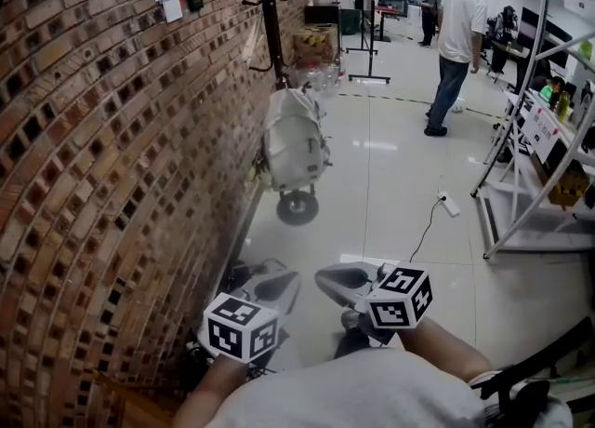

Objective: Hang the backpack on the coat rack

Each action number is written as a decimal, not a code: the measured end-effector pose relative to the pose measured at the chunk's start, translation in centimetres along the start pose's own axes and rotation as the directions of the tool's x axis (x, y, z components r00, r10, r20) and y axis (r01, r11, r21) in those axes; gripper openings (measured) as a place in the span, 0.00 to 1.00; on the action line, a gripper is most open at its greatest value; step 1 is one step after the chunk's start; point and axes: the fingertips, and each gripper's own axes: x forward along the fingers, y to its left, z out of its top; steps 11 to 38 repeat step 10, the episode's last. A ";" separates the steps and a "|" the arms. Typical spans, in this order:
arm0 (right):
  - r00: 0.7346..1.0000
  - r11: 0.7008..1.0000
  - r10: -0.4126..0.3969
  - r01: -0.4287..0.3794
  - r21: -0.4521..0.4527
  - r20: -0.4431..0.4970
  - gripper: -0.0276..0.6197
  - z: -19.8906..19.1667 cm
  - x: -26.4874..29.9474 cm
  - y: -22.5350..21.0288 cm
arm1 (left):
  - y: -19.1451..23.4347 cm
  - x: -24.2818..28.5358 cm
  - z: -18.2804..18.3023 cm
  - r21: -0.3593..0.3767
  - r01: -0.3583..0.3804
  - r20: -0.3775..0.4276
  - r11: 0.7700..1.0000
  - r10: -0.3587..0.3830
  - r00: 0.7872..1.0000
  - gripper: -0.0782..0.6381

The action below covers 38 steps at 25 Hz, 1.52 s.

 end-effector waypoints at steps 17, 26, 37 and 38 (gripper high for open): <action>1.000 1.000 0.009 -0.009 -0.003 -0.017 0.04 -0.3 0.3 -0.3 | 0.3 0.5 -0.3 -0.005 -0.001 -0.006 1.000 0.001 1.000 0.11; 1.000 1.000 0.009 -0.009 -0.003 -0.017 0.04 -0.3 0.3 -0.3 | 0.3 0.5 -0.3 -0.005 -0.001 -0.006 1.000 0.001 1.000 0.11; 1.000 1.000 0.009 -0.009 -0.003 -0.017 0.04 -0.3 0.3 -0.3 | 0.3 0.5 -0.3 -0.005 -0.001 -0.006 1.000 0.001 1.000 0.11; 1.000 1.000 0.009 -0.009 -0.003 -0.017 0.04 -0.3 0.3 -0.3 | 0.3 0.5 -0.3 -0.005 -0.001 -0.006 1.000 0.001 1.000 0.11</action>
